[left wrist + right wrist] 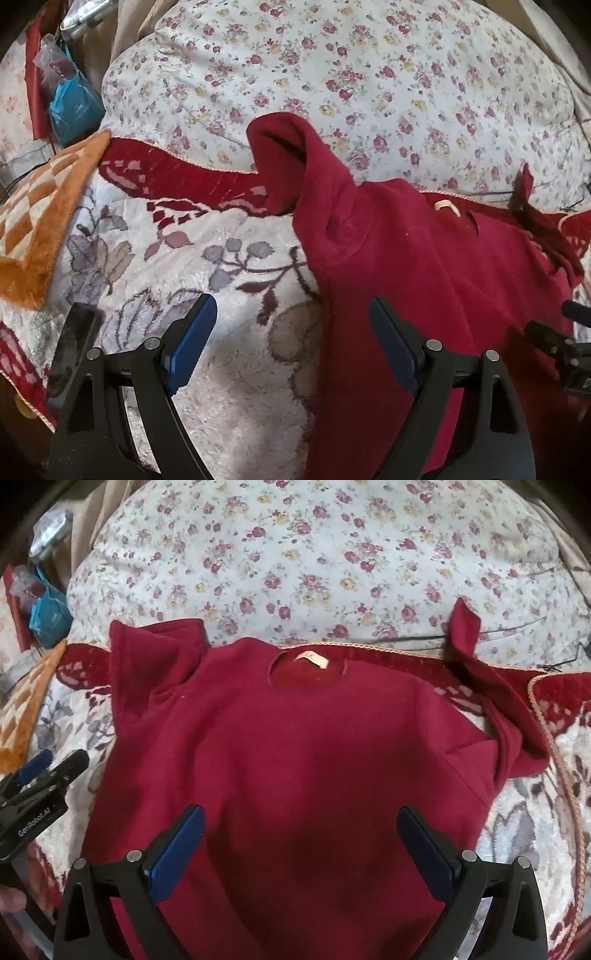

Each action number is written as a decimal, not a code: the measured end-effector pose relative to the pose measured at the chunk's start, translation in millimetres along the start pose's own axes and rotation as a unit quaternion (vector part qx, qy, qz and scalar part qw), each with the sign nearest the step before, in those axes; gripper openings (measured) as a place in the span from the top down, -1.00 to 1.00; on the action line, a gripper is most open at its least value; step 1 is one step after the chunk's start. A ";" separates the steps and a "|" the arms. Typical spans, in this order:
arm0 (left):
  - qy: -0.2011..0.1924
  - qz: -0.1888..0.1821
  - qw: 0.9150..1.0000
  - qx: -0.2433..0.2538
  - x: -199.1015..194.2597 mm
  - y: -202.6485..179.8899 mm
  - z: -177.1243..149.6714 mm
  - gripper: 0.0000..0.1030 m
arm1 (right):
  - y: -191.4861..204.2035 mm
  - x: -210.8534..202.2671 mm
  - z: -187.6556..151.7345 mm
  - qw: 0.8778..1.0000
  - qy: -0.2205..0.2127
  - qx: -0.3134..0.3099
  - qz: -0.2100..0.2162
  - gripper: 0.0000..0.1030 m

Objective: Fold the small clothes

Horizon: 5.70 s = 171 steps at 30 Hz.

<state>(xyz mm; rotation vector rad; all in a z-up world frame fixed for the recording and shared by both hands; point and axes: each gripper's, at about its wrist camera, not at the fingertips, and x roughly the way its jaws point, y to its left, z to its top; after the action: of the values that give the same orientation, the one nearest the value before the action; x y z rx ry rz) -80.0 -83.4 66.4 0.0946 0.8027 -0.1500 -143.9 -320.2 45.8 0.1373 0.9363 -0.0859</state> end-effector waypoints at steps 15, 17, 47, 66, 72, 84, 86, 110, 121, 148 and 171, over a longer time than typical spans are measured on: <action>0.006 -0.021 1.000 -0.015 3.4 2.2 1.7 -0.64 | -0.2 11.1 0.4 0.997 -0.020 0.049 0.048 -0.82; 0.007 -0.021 1.000 -0.014 3.2 2.1 1.8 -0.64 | -1.1 9.7 2.1 0.998 -0.041 0.034 0.046 -0.82; 0.017 -0.011 1.000 -0.020 13.3 -0.3 4.3 -0.64 | 9.0 24.2 14.0 1.000 0.006 0.004 0.020 -0.82; 0.030 -0.007 0.999 -0.034 23.3 4.9 8.0 -0.64 | 27.3 38.8 19.0 0.999 0.024 -0.012 0.023 -0.82; 0.030 -0.007 0.999 -0.034 24.3 5.2 8.1 -0.64 | 28.6 37.4 18.5 1.000 0.020 -0.019 0.014 -0.82; 0.039 -0.044 0.994 -0.088 22.6 27.2 39.2 -0.64 | 18.7 40.0 22.5 0.999 0.036 0.000 0.035 -0.82; 0.031 -0.036 0.994 -0.100 21.2 32.1 47.4 -0.64 | 19.6 38.9 24.4 0.999 0.028 -0.003 0.037 -0.82; 0.043 0.011 0.993 -0.106 93.4 21.0 138.8 -0.64 | 1.7 54.8 36.9 0.998 0.042 0.007 0.055 -0.82; 0.062 0.035 0.992 -0.108 132.4 28.2 147.7 -0.64 | -4.0 62.8 36.0 0.996 0.056 0.016 0.067 -0.82; 0.057 -0.171 0.962 0.207 5.8 -95.3 -13.1 0.64 | -65.2 6.5 52.1 0.992 -0.007 0.116 0.057 -0.82; 0.076 -0.179 0.972 0.136 1.1 -50.3 -12.3 -0.10 | 49.6 37.3 118.2 0.986 -0.003 -0.021 0.166 0.77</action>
<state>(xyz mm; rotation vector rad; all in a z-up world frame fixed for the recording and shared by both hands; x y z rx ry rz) -96.5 -131.3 55.7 0.2214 0.9449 -0.6003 -21.2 -290.0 88.8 0.2519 0.8983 0.2405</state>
